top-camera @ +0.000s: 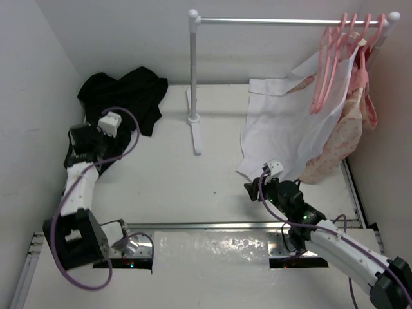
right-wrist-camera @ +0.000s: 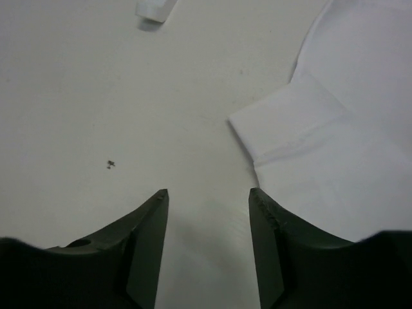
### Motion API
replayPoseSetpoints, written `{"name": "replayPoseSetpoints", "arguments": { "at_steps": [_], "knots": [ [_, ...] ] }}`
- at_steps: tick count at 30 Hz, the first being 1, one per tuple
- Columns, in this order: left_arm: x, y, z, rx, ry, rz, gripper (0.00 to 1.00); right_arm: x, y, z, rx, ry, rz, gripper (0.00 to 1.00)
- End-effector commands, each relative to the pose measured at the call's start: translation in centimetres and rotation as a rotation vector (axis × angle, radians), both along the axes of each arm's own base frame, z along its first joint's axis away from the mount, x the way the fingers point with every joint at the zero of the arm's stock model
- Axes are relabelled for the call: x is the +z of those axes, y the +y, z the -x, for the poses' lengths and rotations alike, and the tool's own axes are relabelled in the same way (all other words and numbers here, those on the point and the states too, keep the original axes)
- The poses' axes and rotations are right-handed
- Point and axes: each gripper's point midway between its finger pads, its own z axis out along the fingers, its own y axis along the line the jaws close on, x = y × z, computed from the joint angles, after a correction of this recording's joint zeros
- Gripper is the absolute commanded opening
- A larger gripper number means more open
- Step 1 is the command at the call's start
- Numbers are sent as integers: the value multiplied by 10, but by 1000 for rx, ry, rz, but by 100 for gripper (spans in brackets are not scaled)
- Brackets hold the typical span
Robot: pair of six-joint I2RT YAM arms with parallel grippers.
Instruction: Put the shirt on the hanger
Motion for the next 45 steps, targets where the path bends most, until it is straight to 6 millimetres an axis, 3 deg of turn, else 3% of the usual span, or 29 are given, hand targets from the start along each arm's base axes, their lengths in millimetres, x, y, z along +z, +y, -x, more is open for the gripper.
{"name": "replayPoseSetpoints", "arguments": {
  "at_steps": [1, 2, 3, 4, 5, 6, 7, 9, 10, 12, 13, 15, 16, 18, 19, 21, 22, 23, 27, 30, 31, 33, 34, 37, 39, 41, 42, 43, 45],
  "knots": [
    [28, 4, -57, 32, -92, 91, 78, 21, 9, -11, 13, -79, -28, 54],
    [6, 5, -70, 35, -25, 101, 86, 21, 9, -12, 12, -79, -27, 59],
    [17, 7, -89, 32, -45, 81, 89, 21, 9, -13, 11, -87, -23, 65],
    [16, -2, -104, 14, -45, 60, 92, 20, 10, -15, 12, -85, -18, 67],
    [4, 8, -122, 56, -15, 16, 95, 21, 11, -16, 15, -88, -7, 68],
    [-1, -1, -135, 39, -9, -20, 96, 15, 11, -17, 17, -71, 11, 69],
    [-18, 4, -147, 67, 19, -72, 97, 15, 12, -17, 23, -68, 18, 70],
    [-16, -7, -172, 32, -1, -134, 99, 14, 14, -18, 35, -61, 30, 71],
    [-35, -8, -179, 30, 36, -151, 99, 10, 14, -18, 37, -44, 44, 71],
    [-33, -11, -200, 35, 16, -170, 100, 9, 16, -19, 43, -37, 51, 72],
    [-51, -4, -207, 70, 48, -191, 100, 8, 17, -19, 45, -30, 58, 73],
    [-46, 6, -227, 132, 23, -206, 99, 6, 16, -19, 47, -26, 66, 73],
    [-61, 12, -230, 160, 51, -223, 96, 6, 17, -20, 48, -25, 68, 73],
    [-66, 8, -237, 129, 62, -214, 73, 4, 16, -19, 48, -21, 73, 73],
    [-68, 5, -237, 114, 67, -214, 73, 4, 16, -19, 49, -22, 74, 73],
    [-72, 1, -234, 87, 84, -223, 46, 3, 15, -19, 41, -21, 75, 73],
    [-69, 0, -233, 84, 80, -220, 14, 1, 13, -18, 38, -18, 79, 73],
    [-73, 0, -229, 86, 89, -221, 0, 1, 13, -19, 31, -20, 76, 74],
    [-66, -6, -209, 70, 102, -202, 0, 2, 12, -19, 26, -23, 68, 73],
    [-45, -22, -180, 17, 113, -138, 0, 4, 10, -18, 16, -13, 72, 73],
    [-21, -39, -168, -47, 78, -81, 0, 8, 10, -20, 10, -17, 72, 73],
    [-2, -58, -139, -130, 110, -22, 0, 9, 8, -19, 7, -7, 86, 73],
    [32, -73, -123, -198, 53, 17, 0, 12, 9, -20, 10, -13, 85, 73],
    [99, -90, -78, -301, -26, 23, 0, 20, 11, -20, 19, -25, 77, 73],
    [125, -94, -49, -341, -37, 1, 0, 24, 13, -19, 29, -25, 67, 73],
    [183, -99, -24, -381, -161, -39, 0, 29, 16, -18, 43, -28, 52, 73],
    [194, -102, -9, -393, -167, -42, 0, 30, 16, -17, 47, -28, 53, 73],
    [232, -106, 7, -407, -259, -60, 0, 31, 17, -17, 51, -30, 45, 73],
    [261, -109, 30, -413, -317, -66, 0, 34, 19, -17, 59, -37, 35, 73]
  ]
}}
